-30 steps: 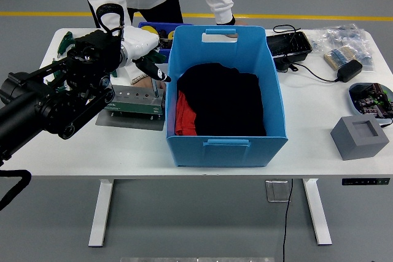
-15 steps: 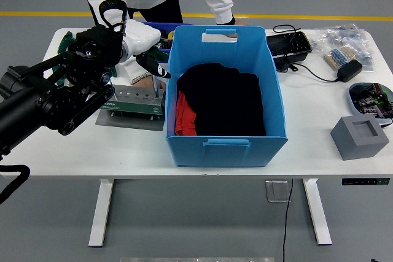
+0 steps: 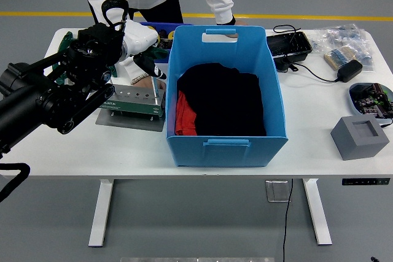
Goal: Lift tool from toolbox,place it in box,lift tool from toolbox,place it in box
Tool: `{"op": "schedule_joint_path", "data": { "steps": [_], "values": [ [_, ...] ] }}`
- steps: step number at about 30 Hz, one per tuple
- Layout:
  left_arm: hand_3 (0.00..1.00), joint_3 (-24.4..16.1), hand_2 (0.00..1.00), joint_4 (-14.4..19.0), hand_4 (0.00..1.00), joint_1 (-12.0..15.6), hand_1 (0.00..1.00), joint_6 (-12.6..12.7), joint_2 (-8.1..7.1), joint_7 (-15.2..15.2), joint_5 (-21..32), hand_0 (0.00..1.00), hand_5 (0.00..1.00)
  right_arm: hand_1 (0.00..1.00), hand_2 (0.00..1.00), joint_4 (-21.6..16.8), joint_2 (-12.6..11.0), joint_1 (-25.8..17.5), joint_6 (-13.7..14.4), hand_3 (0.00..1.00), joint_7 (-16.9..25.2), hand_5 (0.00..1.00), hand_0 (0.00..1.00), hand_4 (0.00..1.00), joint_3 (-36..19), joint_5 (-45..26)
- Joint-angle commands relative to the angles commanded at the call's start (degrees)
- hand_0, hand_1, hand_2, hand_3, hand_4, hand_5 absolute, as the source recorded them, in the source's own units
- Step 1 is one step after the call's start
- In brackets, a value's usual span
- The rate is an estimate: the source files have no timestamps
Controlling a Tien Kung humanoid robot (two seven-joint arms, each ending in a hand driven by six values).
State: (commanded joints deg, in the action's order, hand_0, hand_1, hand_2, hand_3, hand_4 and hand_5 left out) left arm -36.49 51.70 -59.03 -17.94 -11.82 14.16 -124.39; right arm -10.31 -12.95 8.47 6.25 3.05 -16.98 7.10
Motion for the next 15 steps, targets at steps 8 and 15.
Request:
{"op": "schedule_joint_path", "data": {
  "steps": [8, 15],
  "values": [
    [0.532, -0.1, 0.307, 0.3, 0.998, 0.1, 0.293, -0.9, -0.16, 0.7, 0.0, 0.364, 0.701, 0.659, 0.715, 0.0, 0.0, -0.1, 0.0, 0.572, -0.2, 0.725, 0.684, 0.782, -0.8, 0.8],
    [0.489, -0.1, 0.298, 0.4, 0.998, 0.2, 0.265, -2.1, -0.35, 1.6, 0.0, 0.327, 0.699, 0.659, 0.714, 0.0, 0.0, 0.0, 0.0, 0.572, -0.1, 0.724, 0.684, 0.782, -0.6, 0.6]
  ]
}}
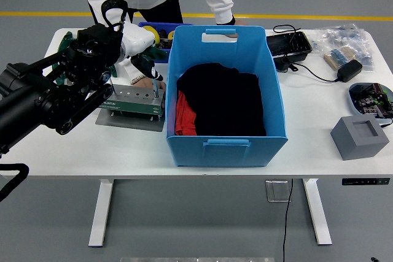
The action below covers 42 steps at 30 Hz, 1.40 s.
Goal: Lift tool from toolbox,place it in box,lift tool from toolbox,place it in box
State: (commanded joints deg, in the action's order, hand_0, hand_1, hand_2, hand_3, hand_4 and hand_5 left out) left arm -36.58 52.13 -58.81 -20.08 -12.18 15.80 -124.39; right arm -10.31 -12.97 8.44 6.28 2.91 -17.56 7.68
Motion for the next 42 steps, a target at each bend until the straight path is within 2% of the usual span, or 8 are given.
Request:
{"op": "schedule_joint_path", "data": {
  "steps": [10, 11, 12, 17, 18, 23, 32, 42],
  "values": [
    [0.43, -0.2, 0.294, 0.3, 0.998, 0.0, 0.237, -1.4, -0.2, 1.0, 0.4, 0.306, 0.698, 0.659, 0.714, 0.0, 0.0, 0.0, 0.0, 0.573, 0.0, 0.724, 0.684, 0.782, 0.3, -0.2],
    [0.43, -0.2, 0.294, 0.3, 0.998, 0.0, 0.237, -1.4, -0.2, 0.9, 0.7, 0.306, 0.698, 0.659, 0.714, 0.0, 0.0, 0.0, 0.0, 0.573, 0.0, 0.724, 0.684, 0.782, 0.3, -0.2],
    [0.353, -0.1, 0.289, 0.3, 0.998, 0.0, 0.229, -1.4, -0.2, 0.8, 1.0, 0.292, 0.696, 0.659, 0.714, 0.0, 0.0, 0.0, 0.0, 0.572, 0.1, 0.724, 0.684, 0.782, 0.2, -0.2],
    [0.353, -0.1, 0.289, 0.2, 0.998, 0.0, 0.229, -1.2, -0.2, 0.4, 2.6, 0.292, 0.696, 0.659, 0.714, 0.0, 0.0, 0.0, 0.0, 0.572, 0.0, 0.724, 0.684, 0.782, 0.2, -0.1],
    [0.304, 0.0, 0.287, 0.1, 0.998, 0.0, 0.24, -1.1, -0.2, 0.4, 3.0, 0.295, 0.694, 0.659, 0.713, 0.0, 0.0, 0.0, 0.0, 0.572, 0.0, 0.725, 0.684, 0.782, 0.2, -0.2],
    [0.304, 0.1, 0.287, -0.1, 0.998, 0.0, 0.24, -0.8, -0.25, 0.0, 4.5, 0.295, 0.694, 0.659, 0.713, 0.0, 0.0, 0.0, 0.0, 0.572, 0.0, 0.725, 0.684, 0.782, 0.2, -0.1],
    [0.21, 0.2, 0.231, -0.4, 0.998, -0.2, 0.19, -0.4, -0.26, -0.4, 5.4, 0.274, 0.686, 0.659, 0.713, 0.0, 0.0, 0.0, 0.0, 0.572, 0.1, 0.725, 0.684, 0.782, 0.3, -0.2],
    [0.161, 0.1, 0.179, -1.5, 0.998, 0.7, 0.163, 3.1, 0.42, -0.3, 7.7, 0.253, 0.657, 0.66, 0.713, 0.0, 0.1, -0.2, 0.0, 0.573, 0.1, 0.725, 0.684, 0.783, 0.8, -0.6]
  ]
}}
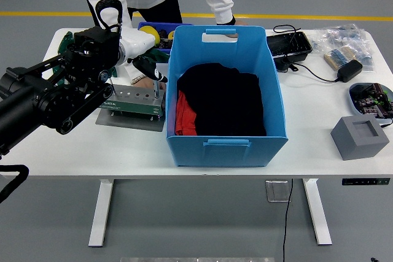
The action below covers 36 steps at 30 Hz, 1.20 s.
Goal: Lift tool from toolbox,place it in box,lift tool from toolbox,place it in box
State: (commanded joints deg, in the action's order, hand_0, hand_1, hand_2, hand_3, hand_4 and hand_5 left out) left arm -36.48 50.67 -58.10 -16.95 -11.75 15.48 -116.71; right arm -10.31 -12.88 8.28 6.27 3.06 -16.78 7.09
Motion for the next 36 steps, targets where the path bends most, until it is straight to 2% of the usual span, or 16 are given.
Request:
{"op": "schedule_joint_path", "data": {
  "steps": [6, 8, 17, 18, 24, 25, 29, 30, 35, 36],
  "values": [
    [0.161, 0.4, 0.179, -0.4, 0.998, 0.1, 0.163, 2.5, 0.25, -0.2, 0.1, 0.253, 0.657, 0.66, 0.713, 0.0, 0.0, 0.0, -0.1, 0.573, 0.1, 0.725, 0.684, 0.783, 0.8, -0.7],
    [0.128, 0.7, 0.147, -0.5, 0.998, 0.0, 0.128, 3.5, 0.36, -0.4, 0.1, 0.236, 0.638, 0.66, 0.713, 0.0, 0.0, -0.1, -0.1, 0.572, 0.1, 0.726, 0.684, 0.783, 1.1, -0.9],
    [0.115, 1.7, 0.134, -0.5, 0.998, 0.1, 0.103, 5.4, 0.7, -0.4, 0.4, 0.227, 0.618, 0.66, 0.714, 0.0, 0.0, -0.2, -0.1, 0.572, 0.3, 0.726, 0.684, 0.783, 1.8, -1.5],
    [0.096, 1.7, 0.111, -0.5, 0.964, 0.1, 0.087, 5.7, 0.73, -0.4, 0.4, 0.179, 0.59, 0.66, 0.714, 0.0, 0.0, -0.2, -0.1, 0.572, 0.3, 0.726, 0.684, 0.783, 1.8, -1.5],
    [0.096, 2.0, 0.111, -0.5, 0.964, -0.1, 0.087, 6.9, 0.65, -0.6, 0.6, 0.179, 0.59, 0.66, 0.714, 0.0, -0.1, 0.0, -0.1, 0.572, 0.3, 0.726, 0.684, 0.783, 1.7, -1.6],
    [0.077, 2.0, 0.089, -0.5, 0.893, -0.1, 0.069, 7.1, 0.62, -0.7, 0.7, 0.162, 0.612, 0.659, 0.713, 0.0, -0.1, 0.0, -0.1, 0.572, 0.3, 0.726, 0.684, 0.783, 1.8, -1.7],
    [0.077, 1.9, 0.089, -0.3, 0.893, -0.3, 0.069, 7.7, 0.38, -0.9, 0.5, 0.162, 0.612, 0.659, 0.713, 0.0, -0.2, 0.1, -0.1, 0.572, 0.3, 0.726, 0.684, 0.783, 1.4, -1.4],
    [0.07, 1.8, 0.087, -0.2, 0.771, -0.3, 0.042, 7.8, 0.31, -0.9, 0.5, 0.135, 0.591, 0.66, 0.714, 0.0, -0.2, 0.2, -0.1, 0.573, 0.3, 0.726, 0.684, 0.783, 1.3, -1.3],
    [0.07, 1.5, 0.087, 0.1, 0.771, -0.3, 0.042, 8.0, -0.09, -1.0, 0.3, 0.135, 0.591, 0.66, 0.714, 0.0, -0.2, 0.2, -0.1, 0.573, 0.2, 0.726, 0.684, 0.783, 1.0, -1.0],
    [0.071, 1.4, 0.089, 0.1, 0.706, -0.3, 0.009, 8.0, -0.14, -1.0, 0.3, 0.119, 0.542, 0.66, 0.713, 0.0, -0.2, 0.2, -0.1, 0.573, 0.2, 0.725, 0.684, 0.784, 1.1, -1.0]
  ]
}}
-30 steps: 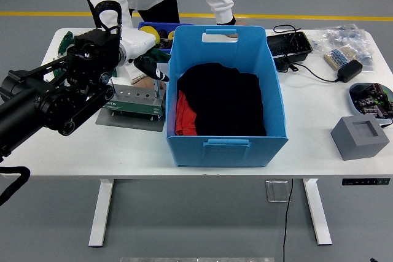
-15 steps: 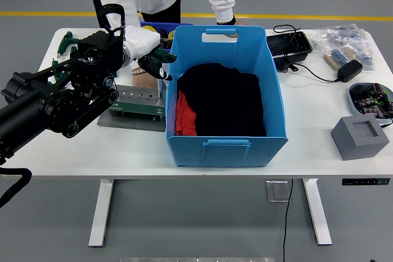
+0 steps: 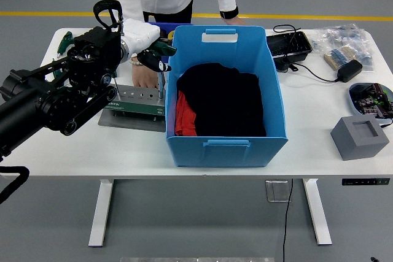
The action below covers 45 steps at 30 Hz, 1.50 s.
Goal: Lift tool from toolbox,place it in box,lift tool from toolbox,place it in box
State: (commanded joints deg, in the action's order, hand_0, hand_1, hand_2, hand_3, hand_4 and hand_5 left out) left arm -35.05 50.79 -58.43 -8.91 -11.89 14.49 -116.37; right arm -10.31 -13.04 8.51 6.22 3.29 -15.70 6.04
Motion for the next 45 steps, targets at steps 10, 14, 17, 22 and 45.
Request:
{"op": "schedule_joint_path", "data": {
  "steps": [10, 14, 17, 22, 45],
  "values": [
    [0.081, -1.3, 0.095, 1.8, 0.672, 0.1, 0.005, -0.3, -0.63, 0.7, 0.4, 0.119, 0.488, 0.66, 0.713, 0.0, 0.0, 0.0, 0.0, 0.573, 0.0, 0.727, 0.684, 0.783, -0.2, 0.2],
    [0.086, -1.7, 0.102, 3.0, 0.68, 0.1, 0.025, -0.7, -0.85, 1.2, 0.9, 0.138, 0.493, 0.66, 0.713, 0.0, 0.1, 0.0, 0.0, 0.573, 0.0, 0.726, 0.684, 0.782, -0.1, 0.1],
    [0.086, -1.9, 0.102, 4.3, 0.68, 0.1, 0.025, -1.0, -1.16, 1.9, 1.1, 0.138, 0.493, 0.66, 0.713, 0.0, 0.1, -0.1, 0.0, 0.573, 0.0, 0.726, 0.684, 0.782, -0.4, 0.4],
    [0.094, -1.8, 0.109, 6.7, 0.671, -0.1, 0.05, -1.9, -1.71, 3.4, 0.7, 0.148, 0.476, 0.66, 0.713, 0.0, 0.2, -0.3, 0.0, 0.572, -0.2, 0.725, 0.684, 0.783, -1.0, 1.0],
    [0.11, -2.0, 0.126, 14.5, 0.636, 2.7, 0.101, -1.8, -4.0, 4.3, -3.6, 0.167, 0.43, 0.66, 0.713, 0.0, 0.3, -0.5, 0.0, 0.572, -0.1, 0.723, 0.683, 0.781, -0.8, 0.7]
  ]
}}
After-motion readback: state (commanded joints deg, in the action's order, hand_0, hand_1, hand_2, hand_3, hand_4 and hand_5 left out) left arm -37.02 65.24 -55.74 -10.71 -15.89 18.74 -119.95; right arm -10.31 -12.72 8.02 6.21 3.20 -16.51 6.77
